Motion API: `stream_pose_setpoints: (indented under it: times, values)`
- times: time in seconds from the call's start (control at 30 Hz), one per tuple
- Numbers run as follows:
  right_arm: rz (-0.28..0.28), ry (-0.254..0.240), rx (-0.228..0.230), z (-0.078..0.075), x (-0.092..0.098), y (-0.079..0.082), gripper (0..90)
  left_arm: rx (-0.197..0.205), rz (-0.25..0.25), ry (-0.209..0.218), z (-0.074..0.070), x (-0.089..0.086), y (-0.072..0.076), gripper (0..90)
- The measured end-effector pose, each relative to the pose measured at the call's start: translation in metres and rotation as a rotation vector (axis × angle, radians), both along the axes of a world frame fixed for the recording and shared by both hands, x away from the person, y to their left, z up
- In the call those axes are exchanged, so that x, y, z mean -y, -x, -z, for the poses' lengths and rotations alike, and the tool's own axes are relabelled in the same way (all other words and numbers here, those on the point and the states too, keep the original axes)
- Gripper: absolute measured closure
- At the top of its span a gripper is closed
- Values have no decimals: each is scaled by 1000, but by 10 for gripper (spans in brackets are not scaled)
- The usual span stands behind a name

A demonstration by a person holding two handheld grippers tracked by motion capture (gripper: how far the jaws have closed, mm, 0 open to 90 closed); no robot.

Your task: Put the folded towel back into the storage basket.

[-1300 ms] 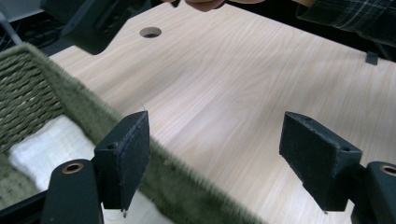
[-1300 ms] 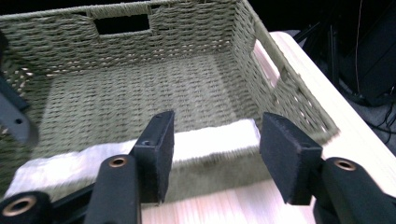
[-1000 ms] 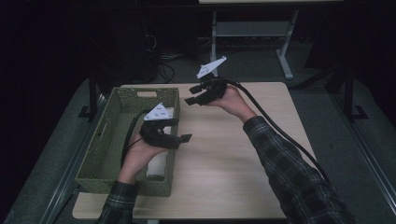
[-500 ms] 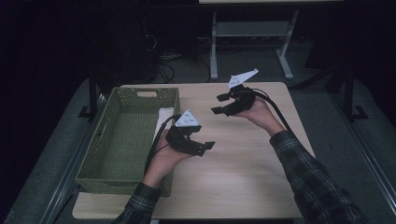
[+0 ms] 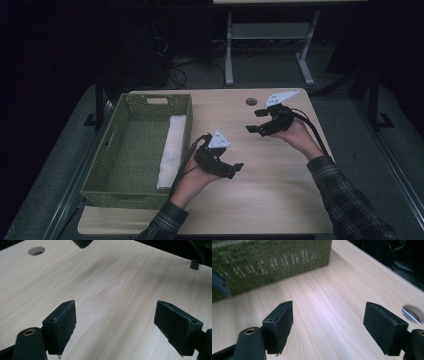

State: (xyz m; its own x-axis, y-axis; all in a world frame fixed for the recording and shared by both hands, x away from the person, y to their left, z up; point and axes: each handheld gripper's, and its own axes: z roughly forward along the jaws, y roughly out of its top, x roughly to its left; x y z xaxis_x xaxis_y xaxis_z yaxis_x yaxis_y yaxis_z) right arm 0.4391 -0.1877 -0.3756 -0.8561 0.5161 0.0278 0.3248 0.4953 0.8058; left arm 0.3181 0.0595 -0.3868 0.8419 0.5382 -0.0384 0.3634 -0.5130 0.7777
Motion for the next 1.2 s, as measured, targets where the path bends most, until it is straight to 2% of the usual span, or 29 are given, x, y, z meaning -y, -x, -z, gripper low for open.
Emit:
stream_pose_setpoints:
  times: [0.17, 0.27, 0.33, 0.53, 0.67, 0.73, 0.83, 0.9, 0.97, 1.1, 1.2]
  values:
    - [37, 11, -21, 16, 14, 9, 195, 3, -9, 2, 12, 8, 4, 164]
    - [54, 17, -41, 25, 22, 13, 179, -4, 0, -18, 21, 11, 6, 158]
    - [64, 22, -34, 31, 27, 17, 177, -16, 0, -20, 27, 14, 7, 154]
    - [111, 6, -73, 49, 45, 29, 159, -27, 3, -33, 47, 20, 9, 147]
    - [131, 6, -75, 55, 53, 36, 153, -17, -9, -32, 54, 20, 9, 148]
    - [145, 6, -67, 57, 59, 40, 146, -17, -11, -42, 58, 19, 9, 148]
    - [168, -6, -71, 61, 68, 46, 137, -2, -9, -60, 61, 18, 8, 148]
    - [182, -13, -78, 63, 73, 51, 137, -6, -13, -63, 65, 19, 8, 147]
    - [193, -10, -74, 68, 79, 55, 136, -6, -15, -69, 68, 20, 8, 147]
    - [216, 7, -102, 79, 87, 64, 133, -14, -13, -94, 76, 22, 7, 147]
    - [228, 47, -120, 87, 91, 69, 107, -16, -15, -105, 81, 24, 7, 145]
